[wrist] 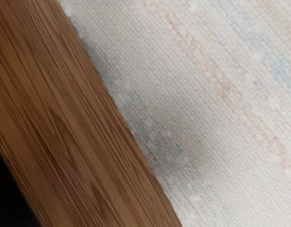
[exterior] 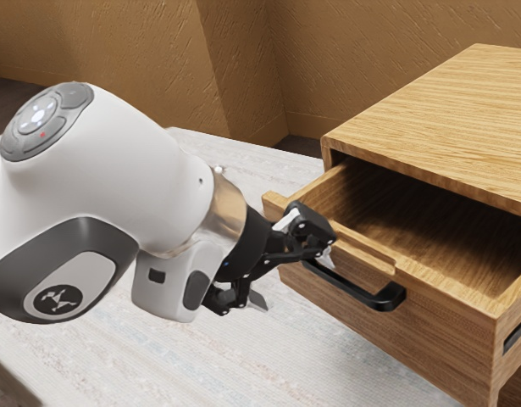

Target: Pull the drawer handle with one arm to open the drawer

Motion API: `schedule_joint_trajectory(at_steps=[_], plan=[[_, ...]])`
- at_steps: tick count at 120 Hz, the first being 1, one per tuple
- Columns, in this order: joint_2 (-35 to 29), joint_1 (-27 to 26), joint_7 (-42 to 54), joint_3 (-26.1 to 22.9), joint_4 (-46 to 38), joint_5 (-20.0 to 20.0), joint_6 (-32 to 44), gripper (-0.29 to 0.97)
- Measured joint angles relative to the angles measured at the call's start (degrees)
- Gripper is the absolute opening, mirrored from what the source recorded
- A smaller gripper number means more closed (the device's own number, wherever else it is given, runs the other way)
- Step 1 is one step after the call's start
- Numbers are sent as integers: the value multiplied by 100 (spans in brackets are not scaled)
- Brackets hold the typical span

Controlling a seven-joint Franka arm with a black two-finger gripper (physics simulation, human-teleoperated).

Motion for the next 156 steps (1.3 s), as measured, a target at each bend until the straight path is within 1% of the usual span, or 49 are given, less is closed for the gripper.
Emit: schedule_joint_trajectory(at_steps=[13,26,48,68,91,105,119,128,137,144,156], plan=[[-125,17,-11,-9,-41,-97,-137,65],[-153,48,-20,-20,87,-330,-472,54],[-216,84,-91,-226,223,-530,-1084,67],[-462,93,-187,-312,196,-603,-1507,66],[-674,152,-288,-463,221,-669,-1826,66],[-826,170,-337,-573,412,-687,-2021,67],[-833,168,-415,-647,1025,-724,-2286,67],[-663,193,-525,-624,1586,-757,-2524,68],[-197,270,-713,-597,2328,-742,-2854,68],[308,337,-905,-477,2956,-728,-3144,68],[933,366,-1380,3,3756,-711,-3712,68]])
